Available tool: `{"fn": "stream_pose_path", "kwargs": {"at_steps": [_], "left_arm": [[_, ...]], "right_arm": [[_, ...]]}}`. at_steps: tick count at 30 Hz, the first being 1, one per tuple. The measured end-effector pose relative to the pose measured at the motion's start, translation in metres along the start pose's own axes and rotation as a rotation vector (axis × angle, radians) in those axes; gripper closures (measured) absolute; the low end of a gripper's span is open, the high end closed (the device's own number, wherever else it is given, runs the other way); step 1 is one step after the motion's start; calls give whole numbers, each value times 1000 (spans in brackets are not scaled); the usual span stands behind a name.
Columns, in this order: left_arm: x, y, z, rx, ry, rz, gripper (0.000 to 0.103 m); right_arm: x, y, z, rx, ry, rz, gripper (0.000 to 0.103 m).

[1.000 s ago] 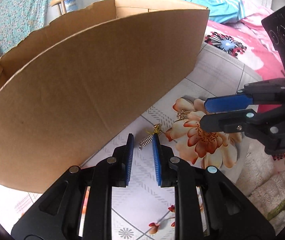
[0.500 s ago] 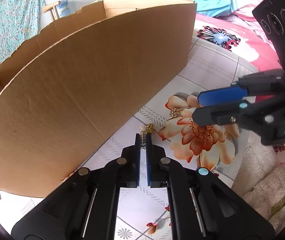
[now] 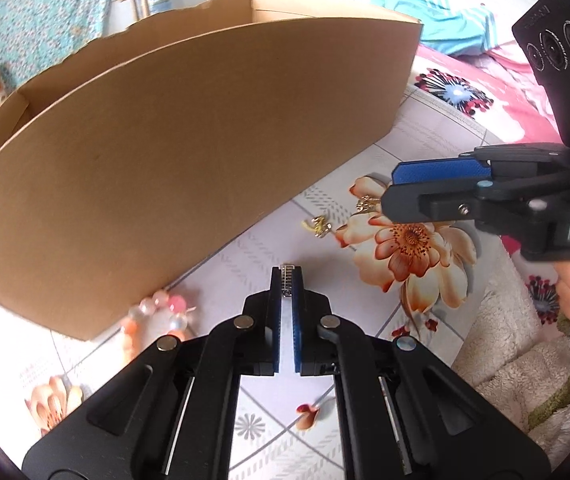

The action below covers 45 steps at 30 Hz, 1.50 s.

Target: Organize jewelry

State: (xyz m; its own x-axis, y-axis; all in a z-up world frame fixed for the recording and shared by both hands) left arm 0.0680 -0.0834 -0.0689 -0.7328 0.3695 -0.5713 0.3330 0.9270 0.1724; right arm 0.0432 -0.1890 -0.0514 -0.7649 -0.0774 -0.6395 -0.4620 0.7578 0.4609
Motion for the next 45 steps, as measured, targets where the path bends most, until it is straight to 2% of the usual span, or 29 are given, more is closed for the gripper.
{"fn": "stream_pose_path", "kwargs": {"at_steps": [7,12,18,19,21,23,24,32,41,45], "left_arm": [[4,4,-2,8,-4,-29,99],[4,5,-2,17,-9,-36,99],[4,5,-2,28,-16,-34,99],[3,5,-2,30,-17,-35,100],[3,4,-2,32,-18,-35,100],[4,6,-3,34,-20,-38,100],[4,6,-3,34,-21,-40,100],[4,10,-3,50,-34,-68,103],[7,16,-4,69,-41,-86,103],[6,21,-10,82,-61,-101,103]], "right_arm": [[-4,13,28,82,72,-139,72],[-3,12,42,125,115,-183,72],[-4,19,52,175,133,-255,78],[-3,18,53,168,136,-256,82],[-3,19,54,161,138,-251,86],[-5,20,56,155,139,-239,96],[-6,19,56,147,138,-228,97],[-10,12,53,67,100,-116,101],[-22,7,29,23,7,-22,101],[-20,3,13,28,-7,-18,101]]}}
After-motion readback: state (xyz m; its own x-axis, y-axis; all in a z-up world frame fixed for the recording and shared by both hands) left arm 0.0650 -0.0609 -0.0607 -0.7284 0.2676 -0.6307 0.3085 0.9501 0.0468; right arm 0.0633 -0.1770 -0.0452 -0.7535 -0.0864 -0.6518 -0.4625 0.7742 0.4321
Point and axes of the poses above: each gripper's, at about its wrist camera, not at the fingertips, and z roughly the way its jaws point, y to its left, x to its underside, the point moved 5 cm from there along z, roughly the way its jaws point, and after that the axes turned 15 degrees about -x, right-handed, at the moved point
